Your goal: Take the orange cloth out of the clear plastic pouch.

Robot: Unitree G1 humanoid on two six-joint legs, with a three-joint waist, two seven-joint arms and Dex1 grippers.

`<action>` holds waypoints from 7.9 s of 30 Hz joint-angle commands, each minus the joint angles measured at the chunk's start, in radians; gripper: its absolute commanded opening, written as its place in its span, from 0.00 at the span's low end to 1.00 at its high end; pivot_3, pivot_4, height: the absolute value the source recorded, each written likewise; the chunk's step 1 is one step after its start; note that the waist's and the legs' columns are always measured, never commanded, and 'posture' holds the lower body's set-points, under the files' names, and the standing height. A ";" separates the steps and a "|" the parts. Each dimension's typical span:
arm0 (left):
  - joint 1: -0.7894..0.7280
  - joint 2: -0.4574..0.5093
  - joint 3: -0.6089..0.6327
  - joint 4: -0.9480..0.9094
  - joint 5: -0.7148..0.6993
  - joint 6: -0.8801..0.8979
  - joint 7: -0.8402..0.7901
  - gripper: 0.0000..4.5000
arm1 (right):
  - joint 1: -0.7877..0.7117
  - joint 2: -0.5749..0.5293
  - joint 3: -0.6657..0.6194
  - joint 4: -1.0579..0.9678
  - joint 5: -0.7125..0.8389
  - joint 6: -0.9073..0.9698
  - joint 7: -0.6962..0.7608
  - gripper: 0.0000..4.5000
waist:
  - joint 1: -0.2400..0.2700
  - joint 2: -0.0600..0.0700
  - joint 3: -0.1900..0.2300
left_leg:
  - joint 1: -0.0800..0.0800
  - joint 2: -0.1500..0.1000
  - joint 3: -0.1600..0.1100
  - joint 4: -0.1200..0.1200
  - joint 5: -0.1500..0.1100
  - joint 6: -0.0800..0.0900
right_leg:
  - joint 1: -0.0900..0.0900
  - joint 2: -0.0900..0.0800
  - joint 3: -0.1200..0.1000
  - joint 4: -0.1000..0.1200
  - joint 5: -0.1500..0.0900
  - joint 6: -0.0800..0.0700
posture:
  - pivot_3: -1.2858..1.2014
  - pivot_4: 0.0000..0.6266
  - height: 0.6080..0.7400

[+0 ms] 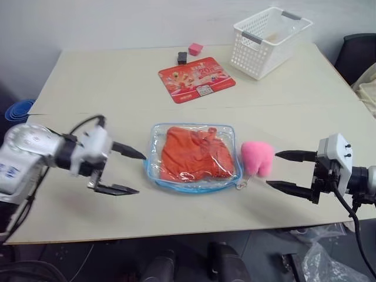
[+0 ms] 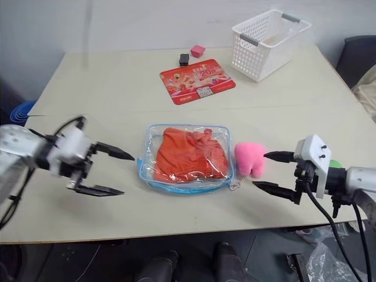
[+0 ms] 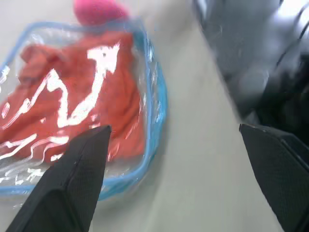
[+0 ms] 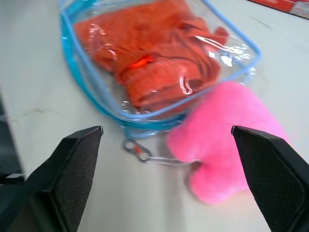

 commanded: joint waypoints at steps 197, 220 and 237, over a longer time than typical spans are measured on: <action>-0.250 -0.529 -0.275 0.330 0.887 -0.771 0.103 0.99 | 0.119 0.160 0.082 -0.399 0.256 0.071 -0.446 1.00 | 0.006 0.000 0.000 | -0.001 0.000 0.002 0.004 0.000 -0.001 | 0.000 0.001 0.000 0.001 0.002 0.000 | 0.52 0.24 1.00; -0.197 -0.648 -0.157 0.192 0.662 -0.351 0.184 0.00 | 0.120 0.147 0.102 -0.393 0.116 0.033 -0.322 0.92 | 0.004 0.000 0.000 | -0.001 0.000 0.002 0.005 0.000 -0.001 | 0.000 0.001 0.000 0.003 0.002 0.000 | 0.52 0.24 1.00; -0.186 -0.485 -0.214 0.205 0.782 -0.595 0.079 0.34 | 0.109 0.134 0.138 -0.376 0.050 0.003 -0.226 0.40 | 0.011 0.000 0.000 | 0.000 0.000 0.002 0.005 0.000 -0.001 | 0.000 0.001 0.000 0.001 0.002 0.000 | 0.52 0.24 1.00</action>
